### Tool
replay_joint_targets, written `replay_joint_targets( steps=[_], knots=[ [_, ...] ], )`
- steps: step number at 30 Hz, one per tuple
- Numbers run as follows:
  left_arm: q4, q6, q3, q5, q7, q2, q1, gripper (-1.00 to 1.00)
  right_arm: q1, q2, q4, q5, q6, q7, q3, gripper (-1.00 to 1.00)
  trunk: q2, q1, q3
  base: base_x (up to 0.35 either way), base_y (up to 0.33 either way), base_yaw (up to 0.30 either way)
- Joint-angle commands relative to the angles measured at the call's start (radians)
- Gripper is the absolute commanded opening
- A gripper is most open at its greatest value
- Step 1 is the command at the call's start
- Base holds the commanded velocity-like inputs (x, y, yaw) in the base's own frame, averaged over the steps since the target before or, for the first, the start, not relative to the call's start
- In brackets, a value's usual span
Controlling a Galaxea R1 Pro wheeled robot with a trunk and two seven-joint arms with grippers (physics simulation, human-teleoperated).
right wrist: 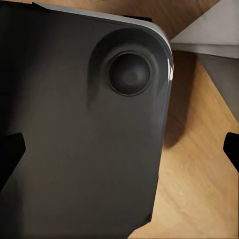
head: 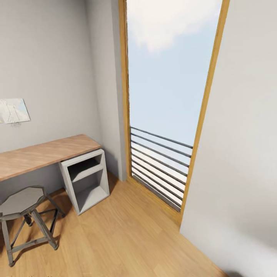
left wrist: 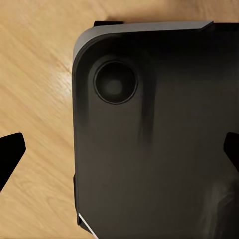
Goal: Attach the digital camera to the camera tripod in the bedroom.
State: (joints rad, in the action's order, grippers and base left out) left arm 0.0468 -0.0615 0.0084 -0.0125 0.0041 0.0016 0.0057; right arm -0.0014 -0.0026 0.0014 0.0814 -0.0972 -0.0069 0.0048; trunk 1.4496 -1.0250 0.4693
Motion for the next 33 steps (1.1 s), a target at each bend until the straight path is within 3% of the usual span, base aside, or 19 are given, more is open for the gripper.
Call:
replay_joint_targets(
  steps=[1, 24, 33],
  knots=[
    [0.001, -0.001, 0.0, -0.001, 0.0, 0.0, 0.0, 1.0, 0.0, 0.0, 0.0, 0.008, -0.002, -0.001, 0.0, 1.0, 0.0, 0.0, 0.001, 0.001, 0.0, 0.2],
    [0.001, -0.001, 0.001, -0.001, 0.001, 0.0, 0.0, 1.0, 0.0, 0.0, 0.0, 0.007, -0.002, -0.001, 0.0, 1.0, 0.0, 0.0, 0.001, 0.0, 0.0, 0.227],
    [0.001, -0.001, 0.001, -0.001, 0.002, 0.0, 0.0, 1.0, 0.0, -0.001, 0.0, 0.007, -0.002, -0.001, 0.0, 1.0, 0.0, 0.0, 0.001, 0.0, 0.0, 0.074]
  ],
)
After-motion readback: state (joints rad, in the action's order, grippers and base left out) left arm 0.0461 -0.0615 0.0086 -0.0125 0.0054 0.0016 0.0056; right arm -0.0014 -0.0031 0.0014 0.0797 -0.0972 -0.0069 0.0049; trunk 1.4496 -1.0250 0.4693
